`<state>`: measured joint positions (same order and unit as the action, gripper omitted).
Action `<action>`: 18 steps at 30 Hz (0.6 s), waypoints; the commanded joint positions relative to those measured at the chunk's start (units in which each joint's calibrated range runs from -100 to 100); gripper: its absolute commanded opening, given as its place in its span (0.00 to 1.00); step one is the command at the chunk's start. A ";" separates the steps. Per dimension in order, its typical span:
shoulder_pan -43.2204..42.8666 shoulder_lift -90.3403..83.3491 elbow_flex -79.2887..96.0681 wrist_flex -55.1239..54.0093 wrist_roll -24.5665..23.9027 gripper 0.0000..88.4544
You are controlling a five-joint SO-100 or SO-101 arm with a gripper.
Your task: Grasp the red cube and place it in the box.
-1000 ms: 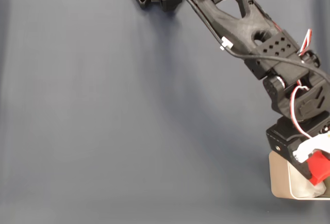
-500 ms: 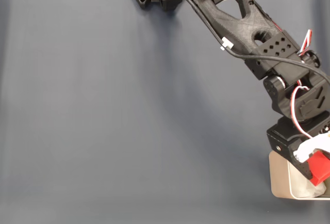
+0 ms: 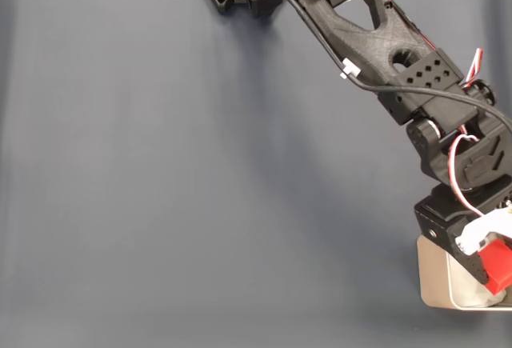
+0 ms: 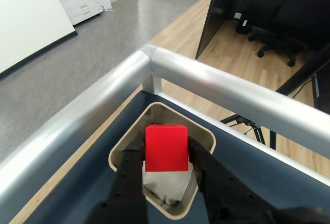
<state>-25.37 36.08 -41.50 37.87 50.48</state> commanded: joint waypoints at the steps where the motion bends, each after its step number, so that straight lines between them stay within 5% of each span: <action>1: 1.01 -0.55 -3.94 -1.56 -0.73 0.09; 8: 1.08 -0.47 -3.94 -2.38 -0.63 0.09; 18: 1.15 -0.47 -3.94 -2.13 0.20 0.39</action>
<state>-24.93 36.60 -41.50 36.67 49.99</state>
